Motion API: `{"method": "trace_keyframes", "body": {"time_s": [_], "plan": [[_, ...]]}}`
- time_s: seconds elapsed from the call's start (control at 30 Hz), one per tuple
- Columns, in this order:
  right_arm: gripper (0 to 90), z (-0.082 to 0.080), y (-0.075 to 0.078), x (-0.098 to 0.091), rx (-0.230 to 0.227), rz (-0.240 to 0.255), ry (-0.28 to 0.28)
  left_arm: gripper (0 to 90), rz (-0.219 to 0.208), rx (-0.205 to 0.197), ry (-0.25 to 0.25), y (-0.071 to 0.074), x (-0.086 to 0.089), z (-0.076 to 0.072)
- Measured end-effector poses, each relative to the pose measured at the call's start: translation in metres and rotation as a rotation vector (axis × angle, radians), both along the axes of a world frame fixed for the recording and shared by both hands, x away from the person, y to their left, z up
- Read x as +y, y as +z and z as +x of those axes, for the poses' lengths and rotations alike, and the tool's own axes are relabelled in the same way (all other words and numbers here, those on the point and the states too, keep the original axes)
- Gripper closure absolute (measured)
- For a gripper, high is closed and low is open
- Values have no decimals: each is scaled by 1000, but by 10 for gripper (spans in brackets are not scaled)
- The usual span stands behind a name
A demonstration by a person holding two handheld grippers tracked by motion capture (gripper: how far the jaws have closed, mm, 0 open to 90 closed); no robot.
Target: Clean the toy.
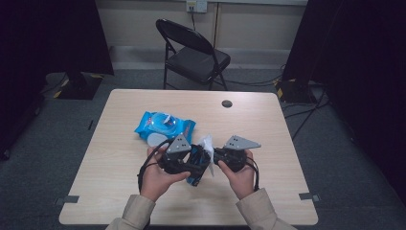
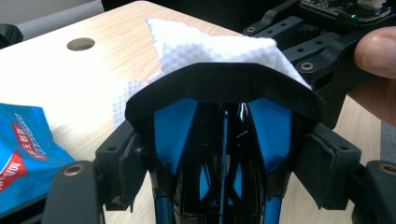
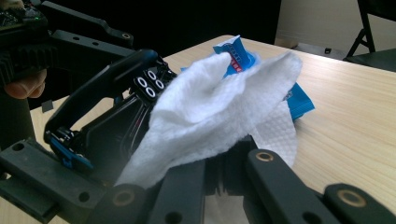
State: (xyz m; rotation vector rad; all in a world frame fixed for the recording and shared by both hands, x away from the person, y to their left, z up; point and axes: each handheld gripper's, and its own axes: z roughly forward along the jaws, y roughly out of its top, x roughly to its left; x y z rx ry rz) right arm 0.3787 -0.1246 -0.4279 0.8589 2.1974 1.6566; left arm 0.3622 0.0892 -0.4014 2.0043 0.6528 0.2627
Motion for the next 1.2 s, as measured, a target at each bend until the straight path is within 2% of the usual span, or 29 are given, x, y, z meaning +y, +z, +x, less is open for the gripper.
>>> {"method": "trace_keyframes", "body": {"time_s": [0.2,0.57,0.8,0.87,0.97,1.2], "plan": [[881,0,-2,0,7,14,3,254,-2,-1,1,0,0,0],[881,-1,-4,-1,3,4,5,254,2,-3,-3,0,-1,0],[881,-1,-8,-1,9,-2,9,254,-19,-9,-9,1,-3,0],[881,-2,-10,1,10,-8,12,254,-4,-18,-7,3,-3,0],[881,-2,-12,1,12,1,10,254,-20,-9,-3,3,-3,0],[881,-3,-15,2,13,3,15,254,-10,-11,-5,3,-2,0]]}}
